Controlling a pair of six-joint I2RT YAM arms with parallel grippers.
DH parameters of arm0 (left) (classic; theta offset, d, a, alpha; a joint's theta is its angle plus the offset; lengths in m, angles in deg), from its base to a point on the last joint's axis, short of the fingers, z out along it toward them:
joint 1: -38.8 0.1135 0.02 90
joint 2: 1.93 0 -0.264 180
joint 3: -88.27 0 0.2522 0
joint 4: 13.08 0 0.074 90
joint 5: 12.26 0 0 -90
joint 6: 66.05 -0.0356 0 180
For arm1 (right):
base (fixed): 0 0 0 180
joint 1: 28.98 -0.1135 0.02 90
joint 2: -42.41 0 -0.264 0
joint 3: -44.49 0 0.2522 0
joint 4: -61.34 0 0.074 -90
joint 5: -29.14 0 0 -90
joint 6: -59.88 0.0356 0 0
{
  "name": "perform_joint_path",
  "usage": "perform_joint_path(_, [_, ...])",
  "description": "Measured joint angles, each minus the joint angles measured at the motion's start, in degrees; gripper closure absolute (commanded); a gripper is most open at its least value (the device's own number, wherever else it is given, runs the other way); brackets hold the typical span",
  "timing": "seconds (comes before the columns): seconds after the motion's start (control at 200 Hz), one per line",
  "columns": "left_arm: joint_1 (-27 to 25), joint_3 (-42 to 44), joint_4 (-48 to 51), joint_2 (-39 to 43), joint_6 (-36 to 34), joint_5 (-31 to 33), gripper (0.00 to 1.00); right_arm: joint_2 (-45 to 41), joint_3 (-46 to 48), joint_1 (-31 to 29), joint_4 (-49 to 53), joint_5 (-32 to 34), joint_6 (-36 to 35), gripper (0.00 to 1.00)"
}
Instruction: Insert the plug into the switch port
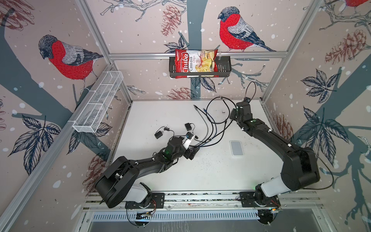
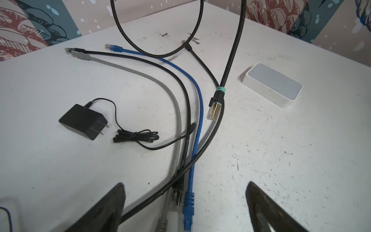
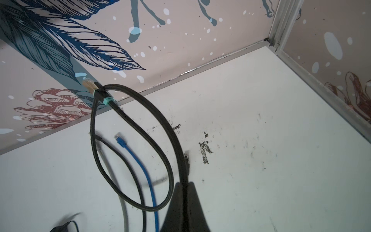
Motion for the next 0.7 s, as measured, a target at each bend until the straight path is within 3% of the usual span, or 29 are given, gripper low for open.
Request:
perform_joint_path(0.41, [-5.40,-10.25,1.01,-11.19,-6.78,-2.75,0.18,-6.62,6.40,0.13,-1.27,-3.98,2.54,1.00])
perform_joint_path(0.52, [-6.38,-11.58,1.11,-13.33,-7.85,-3.26,0.25,-7.34,6.84,0.13,-1.27,-4.55,2.60,1.00])
perform_joint_path(0.7, [-7.43,-12.39,0.79,-15.98,-9.25,-0.04,0.45,-7.50,6.86,0.13,-1.22,-6.05,2.78,1.00])
